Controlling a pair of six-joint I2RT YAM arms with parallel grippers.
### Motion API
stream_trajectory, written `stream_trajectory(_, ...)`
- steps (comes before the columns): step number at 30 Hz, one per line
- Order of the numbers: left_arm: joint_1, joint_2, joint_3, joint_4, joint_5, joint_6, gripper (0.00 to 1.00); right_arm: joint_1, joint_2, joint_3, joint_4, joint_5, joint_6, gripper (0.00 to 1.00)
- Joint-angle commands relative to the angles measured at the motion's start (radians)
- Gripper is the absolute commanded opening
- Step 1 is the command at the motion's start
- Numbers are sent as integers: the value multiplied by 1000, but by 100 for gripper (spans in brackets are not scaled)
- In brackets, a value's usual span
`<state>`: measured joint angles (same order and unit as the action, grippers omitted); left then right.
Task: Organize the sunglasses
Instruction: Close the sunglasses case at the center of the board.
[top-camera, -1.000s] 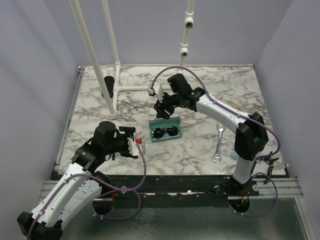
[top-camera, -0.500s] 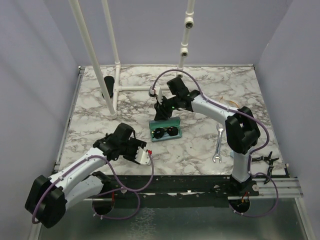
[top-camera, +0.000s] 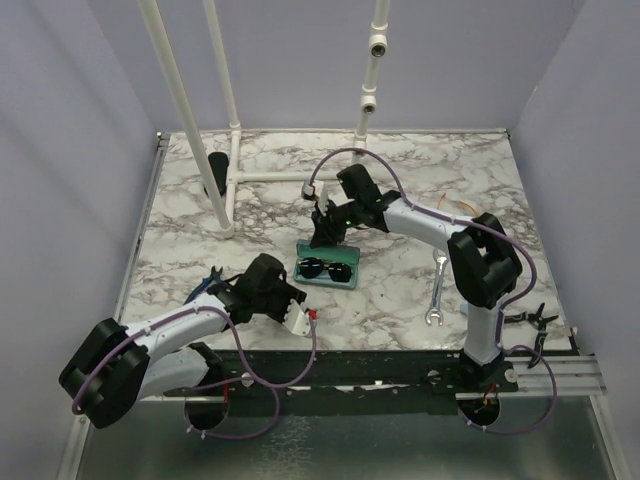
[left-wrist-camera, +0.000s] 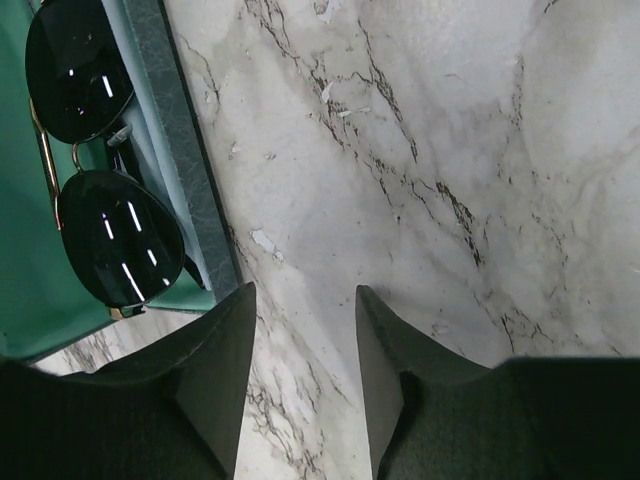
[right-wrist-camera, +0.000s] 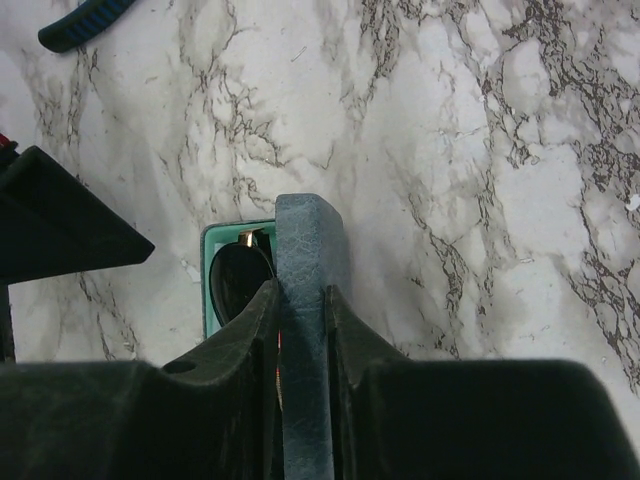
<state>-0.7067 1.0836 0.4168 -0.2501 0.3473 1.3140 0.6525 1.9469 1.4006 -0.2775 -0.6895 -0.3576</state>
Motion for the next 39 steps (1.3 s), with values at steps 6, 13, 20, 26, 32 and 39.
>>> stream_trajectory(6, -16, 105, -86, 288, -92, 21, 27, 10, -140, -240, 263, 36, 88, 18)
stream_trajectory(13, -15, 148, -96, 357, -80, 34, 19, 61, -209, -317, 343, 139, 88, 17)
stream_trajectory(20, -16, 165, -94, 381, -59, -16, 15, 79, -228, -369, 420, 243, 156, 15)
stream_trajectory(26, -14, 179, -90, 448, -83, -119, 12, 94, -280, -446, 509, 311, 201, 15)
stream_trajectory(32, -11, 207, -86, 556, -84, -174, 1, 179, -315, -533, 583, 467, 232, 15)
stream_trajectory(39, -5, 238, -94, 636, -52, -162, 0, 244, -340, -639, 642, 576, 302, 18)
